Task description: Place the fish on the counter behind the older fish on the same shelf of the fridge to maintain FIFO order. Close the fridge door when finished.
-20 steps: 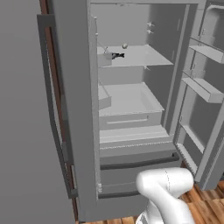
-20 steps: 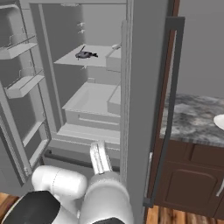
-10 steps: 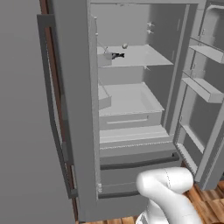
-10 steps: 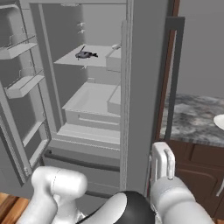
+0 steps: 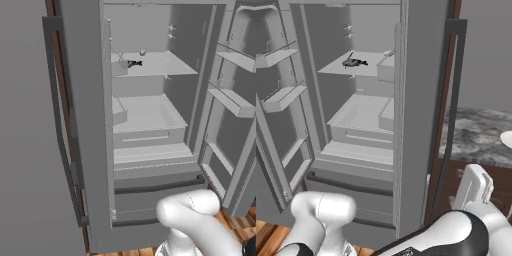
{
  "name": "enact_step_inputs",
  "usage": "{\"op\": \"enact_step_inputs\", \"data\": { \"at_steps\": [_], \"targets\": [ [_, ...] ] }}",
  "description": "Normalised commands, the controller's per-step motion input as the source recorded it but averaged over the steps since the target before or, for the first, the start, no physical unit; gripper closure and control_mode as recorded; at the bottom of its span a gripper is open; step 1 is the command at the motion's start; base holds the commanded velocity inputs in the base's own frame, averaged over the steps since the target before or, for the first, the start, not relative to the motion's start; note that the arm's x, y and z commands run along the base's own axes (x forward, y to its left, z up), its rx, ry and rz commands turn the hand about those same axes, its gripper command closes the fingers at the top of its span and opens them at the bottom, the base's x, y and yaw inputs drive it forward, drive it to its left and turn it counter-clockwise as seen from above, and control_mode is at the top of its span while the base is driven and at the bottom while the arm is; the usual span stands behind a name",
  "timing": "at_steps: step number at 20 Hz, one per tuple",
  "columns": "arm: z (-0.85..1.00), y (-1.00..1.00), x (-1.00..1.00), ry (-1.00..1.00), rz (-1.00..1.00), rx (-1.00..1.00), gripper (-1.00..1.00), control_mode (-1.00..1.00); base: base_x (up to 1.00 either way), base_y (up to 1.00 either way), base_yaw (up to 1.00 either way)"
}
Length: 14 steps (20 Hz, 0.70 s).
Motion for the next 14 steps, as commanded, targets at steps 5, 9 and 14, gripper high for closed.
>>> {"op": "enact_step_inputs", "data": {
  "at_steps": [5,9,14],
  "targets": [
    [-0.37,-0.54,0.5,0.0,0.09,0.1,-1.0,-1.0,0.0,0.0,0.0],
    [-0.53,-0.26,0.53,0.0,0.11,0.0,-1.0,-1.0,0.0,0.0,0.0],
    [-0.35,-0.32,0.39,0.0,0.15,0.01,-1.0,-1.0,0.0,0.0,0.0]
  ]
}}
